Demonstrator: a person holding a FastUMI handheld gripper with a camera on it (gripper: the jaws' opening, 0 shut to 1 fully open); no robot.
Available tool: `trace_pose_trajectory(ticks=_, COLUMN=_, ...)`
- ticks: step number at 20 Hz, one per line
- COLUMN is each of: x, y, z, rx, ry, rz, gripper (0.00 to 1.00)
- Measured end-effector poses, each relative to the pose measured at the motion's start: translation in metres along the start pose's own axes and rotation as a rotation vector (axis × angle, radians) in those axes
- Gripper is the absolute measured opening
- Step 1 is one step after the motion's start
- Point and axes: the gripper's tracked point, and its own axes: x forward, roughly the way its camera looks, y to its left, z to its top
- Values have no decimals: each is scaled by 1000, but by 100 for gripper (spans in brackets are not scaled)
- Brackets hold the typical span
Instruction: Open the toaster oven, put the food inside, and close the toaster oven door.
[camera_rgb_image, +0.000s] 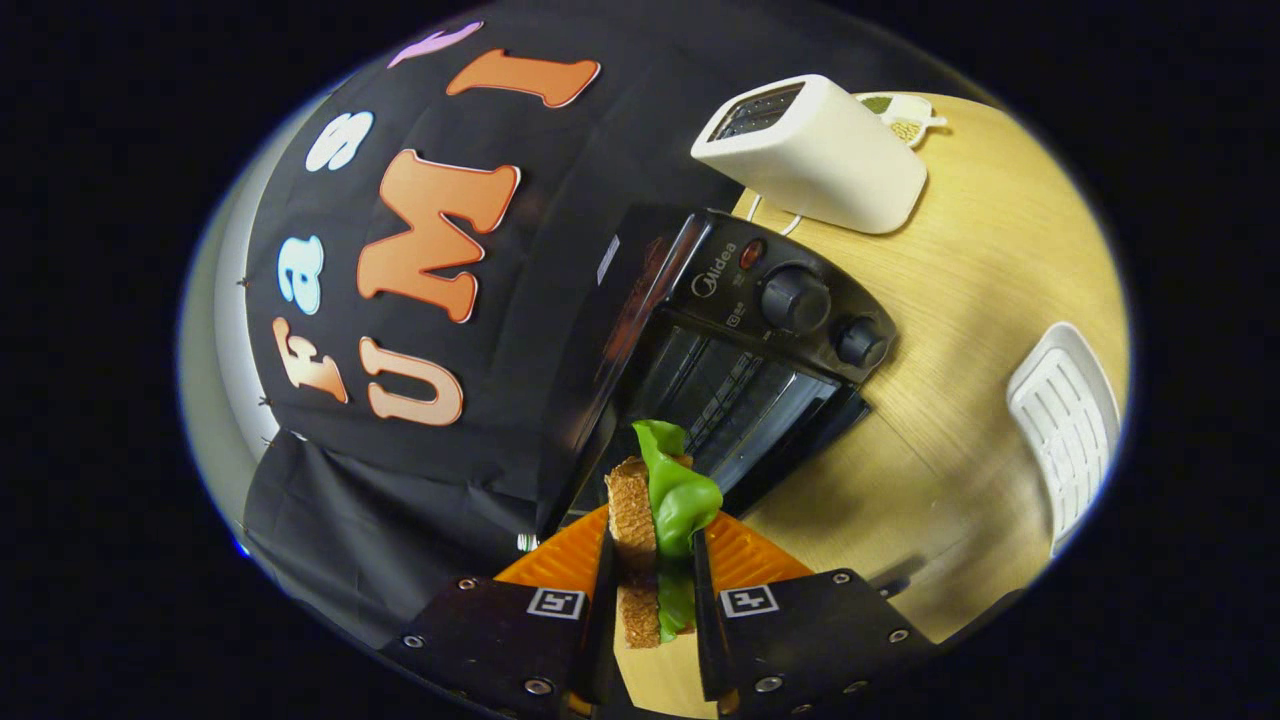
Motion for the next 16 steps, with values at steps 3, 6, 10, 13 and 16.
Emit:
trace_pose_trajectory(ticks=3, x=17, y=4, z=-3, rx=20, ry=-29, rz=30, gripper=35)
trace_pose_trajectory(ticks=6, x=32, y=7, z=9, rx=65, ry=-111, rz=74, gripper=35)
trace_pose_trajectory(ticks=10, x=57, y=-5, z=15, rx=70, ry=-194, rz=73, gripper=35)
trace_pose_trajectory(ticks=13, x=70, y=-4, z=18, rx=100, ry=-231, rz=103, gripper=35)
trace_pose_trajectory(ticks=16, x=88, y=-5, z=23, rx=156, ry=-259, rz=106, gripper=35)
